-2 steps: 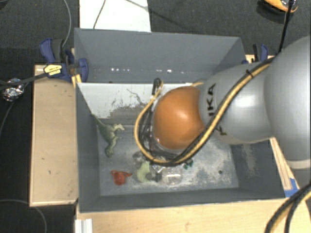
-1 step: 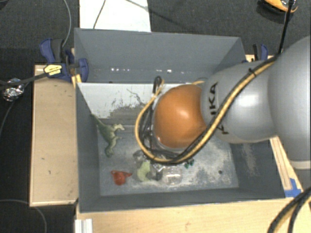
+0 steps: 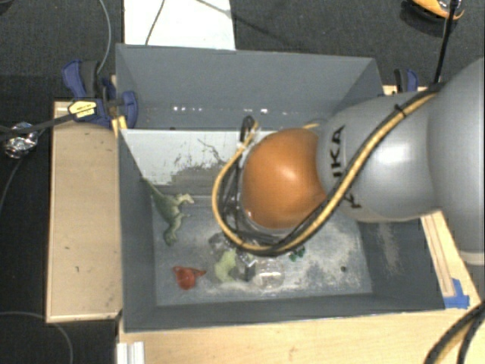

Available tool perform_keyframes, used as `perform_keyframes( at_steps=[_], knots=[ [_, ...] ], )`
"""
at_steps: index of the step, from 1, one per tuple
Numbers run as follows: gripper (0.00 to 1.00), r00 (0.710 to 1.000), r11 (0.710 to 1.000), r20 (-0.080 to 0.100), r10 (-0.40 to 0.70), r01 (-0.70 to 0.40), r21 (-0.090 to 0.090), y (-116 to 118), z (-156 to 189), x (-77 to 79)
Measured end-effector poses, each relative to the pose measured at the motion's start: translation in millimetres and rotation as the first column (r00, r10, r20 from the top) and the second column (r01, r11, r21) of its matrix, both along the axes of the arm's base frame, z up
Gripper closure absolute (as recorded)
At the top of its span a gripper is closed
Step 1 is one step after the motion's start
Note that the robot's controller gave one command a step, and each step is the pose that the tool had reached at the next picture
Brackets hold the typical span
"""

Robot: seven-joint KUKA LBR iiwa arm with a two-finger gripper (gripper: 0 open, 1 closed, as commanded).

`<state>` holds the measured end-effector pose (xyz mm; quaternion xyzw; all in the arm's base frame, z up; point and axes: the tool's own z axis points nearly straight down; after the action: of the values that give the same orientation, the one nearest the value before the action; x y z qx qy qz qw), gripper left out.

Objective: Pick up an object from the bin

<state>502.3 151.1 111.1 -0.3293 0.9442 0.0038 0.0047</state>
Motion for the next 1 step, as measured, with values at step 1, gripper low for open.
perform_keyframes(
  at_steps=[1],
  knots=[
    [1.0,1.0,1.0,0.001,-0.002,0.002,0.0,0.1,14.3,0.1]
  ],
)
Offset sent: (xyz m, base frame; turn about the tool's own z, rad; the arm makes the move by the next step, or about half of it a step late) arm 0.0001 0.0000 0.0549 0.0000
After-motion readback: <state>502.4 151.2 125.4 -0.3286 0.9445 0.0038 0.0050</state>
